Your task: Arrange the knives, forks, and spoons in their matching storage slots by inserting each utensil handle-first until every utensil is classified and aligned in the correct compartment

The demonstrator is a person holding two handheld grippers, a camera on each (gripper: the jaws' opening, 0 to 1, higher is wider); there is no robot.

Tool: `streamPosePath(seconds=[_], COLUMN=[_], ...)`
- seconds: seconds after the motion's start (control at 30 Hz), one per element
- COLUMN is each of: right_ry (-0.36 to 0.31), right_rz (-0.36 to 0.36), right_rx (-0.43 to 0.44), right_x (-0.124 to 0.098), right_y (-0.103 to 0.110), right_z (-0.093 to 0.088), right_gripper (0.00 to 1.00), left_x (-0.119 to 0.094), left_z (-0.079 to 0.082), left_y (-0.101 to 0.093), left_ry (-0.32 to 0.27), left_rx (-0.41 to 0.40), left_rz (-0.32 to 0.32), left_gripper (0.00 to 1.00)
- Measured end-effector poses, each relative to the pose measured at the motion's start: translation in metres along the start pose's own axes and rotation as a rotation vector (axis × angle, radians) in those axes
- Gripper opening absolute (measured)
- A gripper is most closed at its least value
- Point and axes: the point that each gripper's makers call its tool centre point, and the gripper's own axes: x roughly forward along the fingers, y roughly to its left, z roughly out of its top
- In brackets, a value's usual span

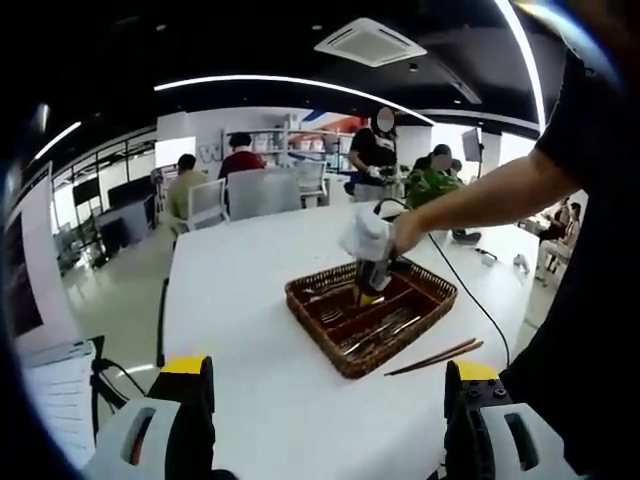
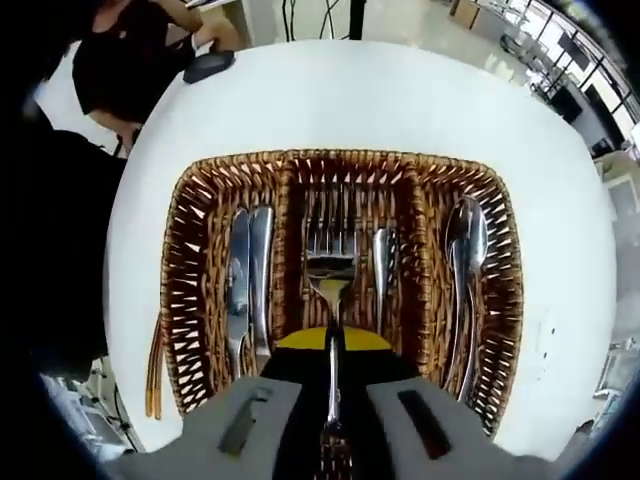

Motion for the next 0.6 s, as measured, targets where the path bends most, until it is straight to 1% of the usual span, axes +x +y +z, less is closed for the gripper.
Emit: streamPosePath(seconds=[0.3, 0.43, 0.5, 0.6], right_ry=[0.007, 0.01, -0.002, -0.005], right_rz=[-0.002, -0.002, -0.007, -0.02], right_rx=[0.015, 0.008, 0.025, 0.028], right_x=[0.011, 0.013, 0.015, 0.015], right_y=[-0.002, 0.001, 0.002, 0.002], right_z=[-0.003, -0.005, -0.005, -0.005], right_gripper=[0.0, 0.0, 0.0, 0.0], left_x=[0.0, 0.0, 0.001, 0.002], left_z=[-0.003, -0.003, -0.003, -0.003], left_y=[0.004, 0.006, 0.004, 0.005], left_ry=[0.005, 0.007, 0.005, 0.007], left_rx=[-0.008, -0.007, -0.009, -0.008], left_rz=[0.007, 0.004, 0.002, -0.001], left_gripper=[1.0, 1.0, 1.0, 1.0])
